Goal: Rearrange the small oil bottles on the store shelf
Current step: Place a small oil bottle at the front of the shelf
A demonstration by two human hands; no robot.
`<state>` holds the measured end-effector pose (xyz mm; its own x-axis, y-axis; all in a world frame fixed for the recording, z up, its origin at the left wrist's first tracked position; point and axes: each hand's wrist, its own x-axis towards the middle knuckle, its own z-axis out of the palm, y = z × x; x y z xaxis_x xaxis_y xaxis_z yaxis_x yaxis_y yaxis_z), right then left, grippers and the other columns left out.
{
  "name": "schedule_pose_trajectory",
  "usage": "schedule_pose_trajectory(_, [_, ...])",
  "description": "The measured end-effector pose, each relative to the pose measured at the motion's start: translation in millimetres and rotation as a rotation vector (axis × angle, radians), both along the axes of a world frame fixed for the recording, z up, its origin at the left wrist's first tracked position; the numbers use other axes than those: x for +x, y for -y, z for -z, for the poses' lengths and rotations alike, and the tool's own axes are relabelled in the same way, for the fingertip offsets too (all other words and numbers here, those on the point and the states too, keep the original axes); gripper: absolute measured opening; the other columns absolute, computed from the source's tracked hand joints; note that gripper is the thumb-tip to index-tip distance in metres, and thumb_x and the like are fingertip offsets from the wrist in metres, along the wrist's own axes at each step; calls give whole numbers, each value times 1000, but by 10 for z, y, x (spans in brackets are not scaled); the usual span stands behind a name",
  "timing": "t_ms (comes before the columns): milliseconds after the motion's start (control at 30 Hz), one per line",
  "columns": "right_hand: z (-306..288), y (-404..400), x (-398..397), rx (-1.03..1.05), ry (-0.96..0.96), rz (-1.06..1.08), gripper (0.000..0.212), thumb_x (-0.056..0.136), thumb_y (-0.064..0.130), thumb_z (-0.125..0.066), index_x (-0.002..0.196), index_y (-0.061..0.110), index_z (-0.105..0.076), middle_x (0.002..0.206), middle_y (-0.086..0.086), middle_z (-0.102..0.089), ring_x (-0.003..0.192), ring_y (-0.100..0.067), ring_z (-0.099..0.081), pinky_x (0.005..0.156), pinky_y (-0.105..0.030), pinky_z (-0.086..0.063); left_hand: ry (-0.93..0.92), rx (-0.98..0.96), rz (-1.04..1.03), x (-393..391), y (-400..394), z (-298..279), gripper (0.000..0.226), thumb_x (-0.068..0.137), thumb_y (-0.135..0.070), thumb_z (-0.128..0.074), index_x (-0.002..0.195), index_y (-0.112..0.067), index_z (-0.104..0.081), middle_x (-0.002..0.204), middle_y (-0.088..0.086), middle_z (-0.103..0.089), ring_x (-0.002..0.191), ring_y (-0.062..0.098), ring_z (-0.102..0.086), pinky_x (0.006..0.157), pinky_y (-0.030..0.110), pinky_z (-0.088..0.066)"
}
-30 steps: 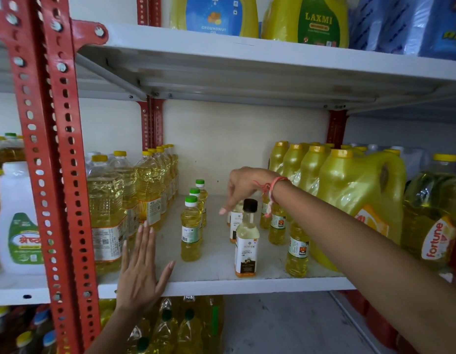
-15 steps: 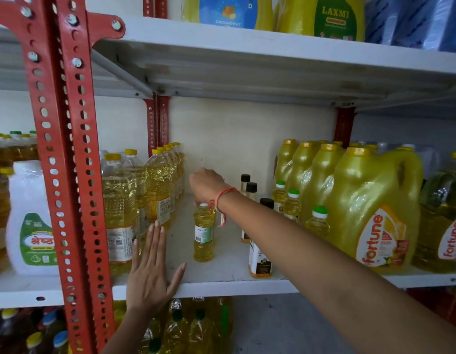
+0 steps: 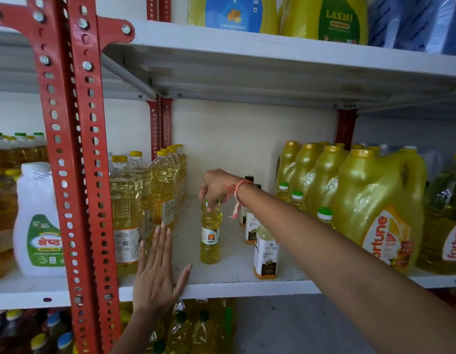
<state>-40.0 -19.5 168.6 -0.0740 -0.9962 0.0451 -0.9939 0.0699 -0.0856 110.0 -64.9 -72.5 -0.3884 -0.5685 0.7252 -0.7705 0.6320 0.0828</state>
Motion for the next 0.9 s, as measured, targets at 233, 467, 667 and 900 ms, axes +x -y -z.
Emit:
schedule_pose_trajectory(233, [45, -79, 20, 9, 85, 49, 36, 73, 8, -81, 107, 0, -72, 93, -13, -76, 53, -14, -62, 37, -15, -47, -2, 3, 2, 9, -5, -8, 85, 95, -61, -18, 155, -1, -12, 164, 17, -11, 151, 28, -10, 122, 43, 8])
schedule_pose_trajectory(467, [49, -275, 98, -6, 78, -24, 33, 68, 7, -84, 99, 0, -74, 59, 0, -62, 55, -16, -64, 47, -16, -54, -1, -7, 6, 11, -5, -9, 83, 96, -59, -20, 155, -1, -10, 165, 17, -9, 151, 28, -9, 122, 44, 7])
schedule_pose_trajectory(667, [26, -345, 101, 38, 105, -64, 35, 69, 9, -84, 102, 1, -75, 84, -11, -75, 60, -17, -66, 81, -32, -60, -30, -2, 26, 1, -36, -28, 82, 97, -57, -17, 154, 1, -11, 164, 19, -9, 151, 29, -8, 123, 42, 5])
schedule_pose_trajectory(900, [35, -319, 112, 58, 119, -66, 35, 70, 8, -83, 103, 2, -74, 92, -15, -76, 56, -13, -65, 82, -31, -60, -28, 11, 29, 15, -51, -34, 83, 97, -58, -16, 154, 2, -12, 163, 20, -10, 151, 30, -9, 123, 42, 5])
